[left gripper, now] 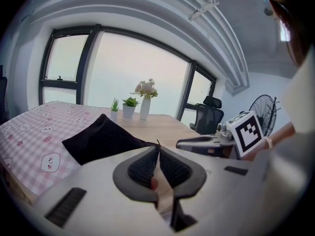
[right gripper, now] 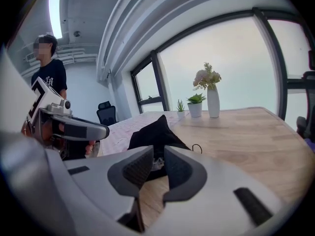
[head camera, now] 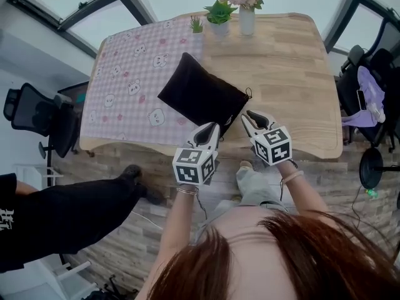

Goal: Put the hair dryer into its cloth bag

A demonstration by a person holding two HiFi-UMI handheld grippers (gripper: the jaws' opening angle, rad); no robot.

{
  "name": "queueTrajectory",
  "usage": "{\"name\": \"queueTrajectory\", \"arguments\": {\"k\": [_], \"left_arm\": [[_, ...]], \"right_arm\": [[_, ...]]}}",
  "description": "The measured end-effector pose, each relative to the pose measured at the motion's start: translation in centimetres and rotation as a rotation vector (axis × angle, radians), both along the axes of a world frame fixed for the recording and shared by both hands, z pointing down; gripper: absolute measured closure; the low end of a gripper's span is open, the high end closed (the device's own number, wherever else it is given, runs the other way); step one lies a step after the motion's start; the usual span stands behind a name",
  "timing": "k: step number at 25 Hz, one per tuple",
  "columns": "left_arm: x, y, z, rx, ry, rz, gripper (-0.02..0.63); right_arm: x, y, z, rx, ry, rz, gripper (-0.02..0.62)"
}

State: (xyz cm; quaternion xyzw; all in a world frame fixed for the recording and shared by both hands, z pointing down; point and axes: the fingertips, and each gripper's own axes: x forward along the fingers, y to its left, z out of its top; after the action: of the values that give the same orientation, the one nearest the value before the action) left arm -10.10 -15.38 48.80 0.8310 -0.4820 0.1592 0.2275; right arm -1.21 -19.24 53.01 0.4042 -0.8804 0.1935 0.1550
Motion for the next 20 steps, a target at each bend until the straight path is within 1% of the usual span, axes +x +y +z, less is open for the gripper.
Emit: {"name": "queueTrajectory", "arguments": {"k": [6, 9, 15, 20], "left_arm": [[-1.1, 1.0, -1.6, 0.053, -0.008, -0.016, 0.583], [-1.8, 1.6, -2.5, 0.077, -0.008, -0.029, 0.590], [-2.5, 2.8, -5.0, 0.152, -0.026, -0.017, 0.594], [-2.8, 4.0, -6.9, 0.202, -0.016, -0.022, 0.594]], "right_arm": [[-0.1, 0.8, -1.9, 0.047, 0.005, 0.027, 0.561], [0.0, 1.4, -3.1, 0.081, 0.020, 0.049, 0.592], [-0.1, 2.9, -6.1, 0.173, 0.028, 0.063, 0.595], [0.3, 4.4, -8.0, 0.221, 0.016, 0.086, 0.595]]}}
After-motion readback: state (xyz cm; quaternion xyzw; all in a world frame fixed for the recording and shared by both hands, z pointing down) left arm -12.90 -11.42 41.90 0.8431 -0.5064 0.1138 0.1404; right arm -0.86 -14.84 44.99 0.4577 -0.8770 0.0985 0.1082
